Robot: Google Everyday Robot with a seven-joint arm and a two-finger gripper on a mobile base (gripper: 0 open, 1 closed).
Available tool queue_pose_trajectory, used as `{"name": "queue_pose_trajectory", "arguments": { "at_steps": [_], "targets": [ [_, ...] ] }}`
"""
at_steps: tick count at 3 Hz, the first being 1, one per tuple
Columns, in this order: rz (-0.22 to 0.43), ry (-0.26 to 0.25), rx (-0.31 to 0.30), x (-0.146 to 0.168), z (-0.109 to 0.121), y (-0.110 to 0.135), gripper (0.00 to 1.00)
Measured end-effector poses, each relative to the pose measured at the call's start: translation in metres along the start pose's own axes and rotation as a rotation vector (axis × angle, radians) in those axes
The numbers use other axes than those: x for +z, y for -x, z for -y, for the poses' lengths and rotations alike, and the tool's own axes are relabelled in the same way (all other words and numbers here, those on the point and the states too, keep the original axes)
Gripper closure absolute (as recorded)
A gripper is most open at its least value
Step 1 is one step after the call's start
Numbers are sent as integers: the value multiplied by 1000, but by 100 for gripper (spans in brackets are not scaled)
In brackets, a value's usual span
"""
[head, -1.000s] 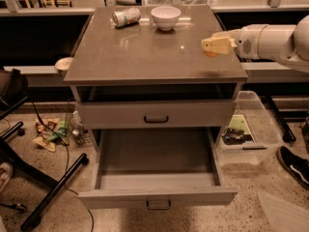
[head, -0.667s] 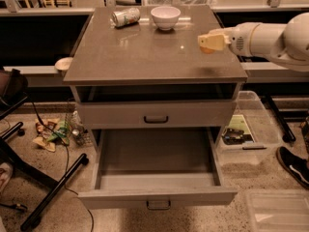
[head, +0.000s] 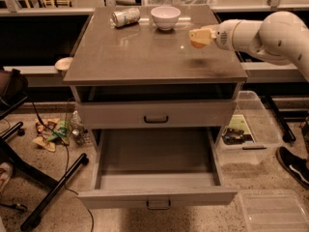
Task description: Pick orange from middle drawer and place on counter
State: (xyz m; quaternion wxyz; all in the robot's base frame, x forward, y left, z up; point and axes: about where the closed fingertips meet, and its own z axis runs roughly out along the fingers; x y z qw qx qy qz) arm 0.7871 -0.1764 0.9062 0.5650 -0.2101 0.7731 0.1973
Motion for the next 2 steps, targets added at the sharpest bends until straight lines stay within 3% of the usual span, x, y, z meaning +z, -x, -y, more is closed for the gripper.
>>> {"name": "queue_pose_trajectory", "arguments": {
  "at_steps": [2],
  "targets": [
    [-52,-7,20,39,-1,-17,100]
  ]
}}
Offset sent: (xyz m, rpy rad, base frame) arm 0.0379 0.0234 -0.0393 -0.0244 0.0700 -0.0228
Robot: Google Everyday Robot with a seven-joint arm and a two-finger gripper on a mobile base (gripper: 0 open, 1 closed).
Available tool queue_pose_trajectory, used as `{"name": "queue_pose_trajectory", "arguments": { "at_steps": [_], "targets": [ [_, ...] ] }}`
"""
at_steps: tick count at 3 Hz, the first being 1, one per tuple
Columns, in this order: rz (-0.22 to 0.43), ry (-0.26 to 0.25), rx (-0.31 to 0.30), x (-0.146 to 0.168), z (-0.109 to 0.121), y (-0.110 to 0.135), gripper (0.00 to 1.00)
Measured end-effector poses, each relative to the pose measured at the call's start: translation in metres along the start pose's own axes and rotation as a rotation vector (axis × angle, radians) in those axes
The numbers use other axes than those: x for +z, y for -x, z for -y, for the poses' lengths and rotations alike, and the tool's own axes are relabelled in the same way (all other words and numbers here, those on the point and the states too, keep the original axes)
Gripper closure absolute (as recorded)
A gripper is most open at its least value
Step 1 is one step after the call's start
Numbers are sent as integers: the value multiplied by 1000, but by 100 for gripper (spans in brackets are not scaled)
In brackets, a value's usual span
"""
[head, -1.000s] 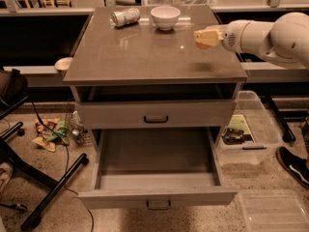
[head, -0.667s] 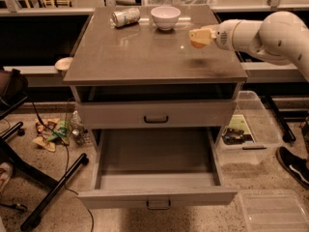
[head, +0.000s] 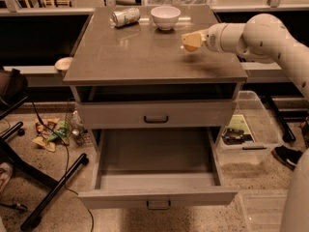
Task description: Pick orange from middle drawer and place on counter
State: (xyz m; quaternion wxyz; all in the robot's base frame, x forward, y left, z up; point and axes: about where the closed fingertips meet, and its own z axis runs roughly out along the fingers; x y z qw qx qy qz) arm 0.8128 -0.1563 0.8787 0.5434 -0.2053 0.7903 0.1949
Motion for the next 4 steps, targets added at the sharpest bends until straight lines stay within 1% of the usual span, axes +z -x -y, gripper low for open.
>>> {"name": "queue_pose_trajectory", "arguments": {
  "at_steps": [1,2,4],
  "targets": [
    [-10,-7,1,12,1,-5,100],
    [-20,-13,11,20,3,-10,81],
    [-31,-14,24,26,4,-17,35]
  ]
}}
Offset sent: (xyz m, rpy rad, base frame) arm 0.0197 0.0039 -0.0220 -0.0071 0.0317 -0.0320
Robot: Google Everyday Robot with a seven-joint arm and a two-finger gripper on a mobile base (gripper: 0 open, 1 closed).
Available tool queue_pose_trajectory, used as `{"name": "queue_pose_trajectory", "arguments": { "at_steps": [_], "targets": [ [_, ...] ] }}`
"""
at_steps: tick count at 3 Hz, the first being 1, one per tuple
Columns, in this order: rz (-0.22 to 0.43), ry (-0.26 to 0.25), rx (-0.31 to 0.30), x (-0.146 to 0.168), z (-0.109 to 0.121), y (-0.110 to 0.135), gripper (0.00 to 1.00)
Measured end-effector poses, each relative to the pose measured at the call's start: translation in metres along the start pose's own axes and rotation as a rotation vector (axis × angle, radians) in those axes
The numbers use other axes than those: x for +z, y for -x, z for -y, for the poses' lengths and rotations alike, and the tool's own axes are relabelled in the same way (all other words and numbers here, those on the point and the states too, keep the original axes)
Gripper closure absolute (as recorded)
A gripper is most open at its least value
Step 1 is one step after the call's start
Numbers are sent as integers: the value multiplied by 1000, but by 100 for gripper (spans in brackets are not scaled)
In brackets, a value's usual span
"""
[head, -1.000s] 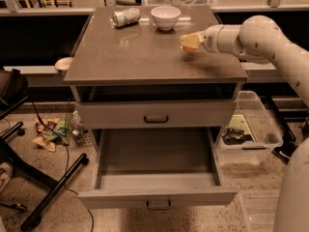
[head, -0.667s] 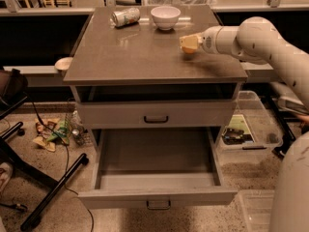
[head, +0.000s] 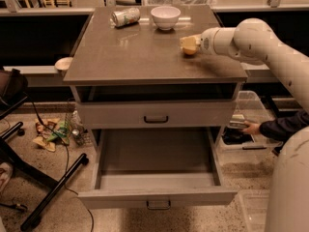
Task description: Pick orange from middle drawer and place on counter
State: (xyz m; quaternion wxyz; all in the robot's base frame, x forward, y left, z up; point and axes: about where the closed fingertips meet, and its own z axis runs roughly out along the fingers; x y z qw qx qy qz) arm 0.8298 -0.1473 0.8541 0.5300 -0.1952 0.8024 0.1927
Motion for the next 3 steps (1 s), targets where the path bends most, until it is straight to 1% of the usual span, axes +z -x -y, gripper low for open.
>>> {"name": "queue_pose_trajectory", "arguments": {
  "at_steps": [1,2,3],
  "targets": [
    [-2,1,2,1,0,-1,11],
    [-2,1,3,1,0,-2,0],
    [28,-7,15,-15,5,3,0]
  ]
}}
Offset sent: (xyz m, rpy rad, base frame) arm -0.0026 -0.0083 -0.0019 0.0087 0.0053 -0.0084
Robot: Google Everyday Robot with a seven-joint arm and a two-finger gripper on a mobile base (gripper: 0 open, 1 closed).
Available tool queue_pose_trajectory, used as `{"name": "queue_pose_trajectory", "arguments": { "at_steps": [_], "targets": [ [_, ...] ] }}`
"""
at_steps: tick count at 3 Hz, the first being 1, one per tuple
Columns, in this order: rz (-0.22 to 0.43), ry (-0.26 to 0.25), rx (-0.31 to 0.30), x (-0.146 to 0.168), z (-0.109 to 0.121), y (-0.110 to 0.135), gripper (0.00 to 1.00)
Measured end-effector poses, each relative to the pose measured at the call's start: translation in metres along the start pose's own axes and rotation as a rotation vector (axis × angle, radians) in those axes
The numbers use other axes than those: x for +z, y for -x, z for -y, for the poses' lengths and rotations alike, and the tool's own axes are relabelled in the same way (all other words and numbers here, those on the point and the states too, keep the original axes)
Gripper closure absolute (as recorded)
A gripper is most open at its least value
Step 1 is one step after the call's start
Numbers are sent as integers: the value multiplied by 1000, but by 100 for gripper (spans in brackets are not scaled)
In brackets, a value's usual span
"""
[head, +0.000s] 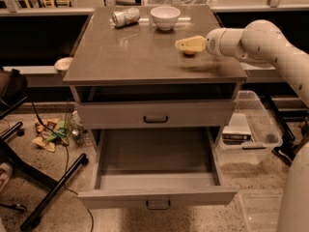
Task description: Pick orange from middle drawer and place on counter
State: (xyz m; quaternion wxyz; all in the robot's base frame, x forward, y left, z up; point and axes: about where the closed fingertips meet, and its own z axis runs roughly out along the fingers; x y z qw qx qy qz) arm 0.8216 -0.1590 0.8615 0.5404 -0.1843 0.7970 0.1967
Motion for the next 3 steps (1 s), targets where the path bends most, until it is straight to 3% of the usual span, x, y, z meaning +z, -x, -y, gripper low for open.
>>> {"name": "queue_pose_trajectory", "arguments": {
  "at_steps": [1,3],
  "targets": [
    [56,-17,12,-37,5,11,0],
    [84,-87,-51,-107,6,34,0]
  ]
}}
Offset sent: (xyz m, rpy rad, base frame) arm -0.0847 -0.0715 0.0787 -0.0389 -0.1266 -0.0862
